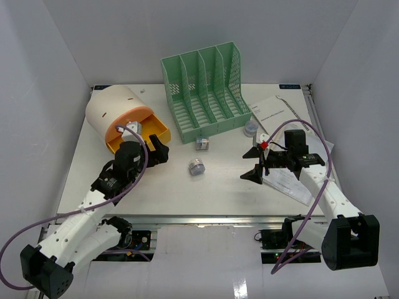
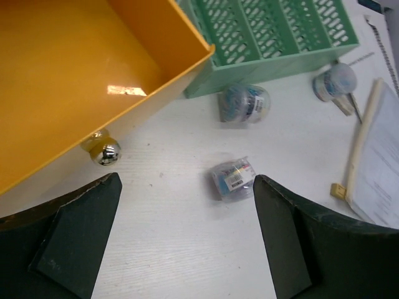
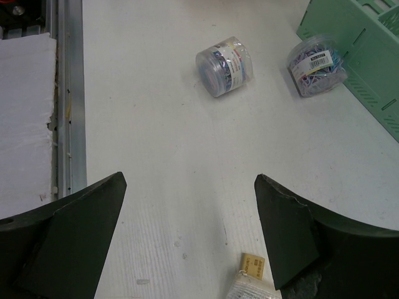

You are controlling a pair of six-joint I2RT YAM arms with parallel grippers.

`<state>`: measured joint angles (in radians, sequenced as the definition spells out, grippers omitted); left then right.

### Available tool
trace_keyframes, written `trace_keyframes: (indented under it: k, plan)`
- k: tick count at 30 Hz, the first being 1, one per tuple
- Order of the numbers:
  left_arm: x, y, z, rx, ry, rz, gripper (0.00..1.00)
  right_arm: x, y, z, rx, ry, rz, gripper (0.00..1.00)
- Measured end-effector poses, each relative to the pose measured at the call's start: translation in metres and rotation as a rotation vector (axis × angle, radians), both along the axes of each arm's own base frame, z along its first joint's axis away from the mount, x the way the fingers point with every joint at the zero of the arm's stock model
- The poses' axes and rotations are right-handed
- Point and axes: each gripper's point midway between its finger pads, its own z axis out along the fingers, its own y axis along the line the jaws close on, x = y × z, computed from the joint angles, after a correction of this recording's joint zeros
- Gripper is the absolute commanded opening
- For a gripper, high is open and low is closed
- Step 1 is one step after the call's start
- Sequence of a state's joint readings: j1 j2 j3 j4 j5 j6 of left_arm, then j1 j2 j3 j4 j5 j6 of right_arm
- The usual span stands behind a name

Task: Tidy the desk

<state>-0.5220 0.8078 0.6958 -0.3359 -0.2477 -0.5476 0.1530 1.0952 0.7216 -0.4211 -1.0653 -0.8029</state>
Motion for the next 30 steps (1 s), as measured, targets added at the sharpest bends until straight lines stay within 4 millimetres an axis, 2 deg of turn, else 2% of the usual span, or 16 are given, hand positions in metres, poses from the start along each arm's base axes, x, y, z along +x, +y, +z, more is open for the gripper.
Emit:
trace_keyframes:
  k: [4,7,15,19,24,30]
  plan:
    - [-0.014,-0.014,0.007,-0.017,-0.03,-0.126,0.98,0.001,-0.001,0.0,0.0,-0.001,-0.005,0.9]
    - [-0.026,-0.033,0.005,-0.048,-0.006,-0.25,0.98,0.002,-0.002,0.0,-0.001,0.0,-0.009,0.9]
    - [-0.063,-0.101,-0.033,-0.066,0.192,-0.586,0.98,0.006,-0.009,0.0,-0.001,0.002,-0.039,0.9]
    - [-0.08,-0.131,-0.037,-0.002,0.21,-0.732,0.98,0.008,-0.012,-0.001,-0.001,0.003,-0.051,0.9]
    - [-0.068,-0.151,-0.035,0.096,0.154,-0.831,0.98,0.008,-0.014,-0.002,-0.004,0.006,-0.055,0.9]
    - [-0.047,-0.159,-0.063,0.347,0.073,-1.008,0.98,0.008,-0.015,-0.002,-0.005,0.009,-0.06,0.9]
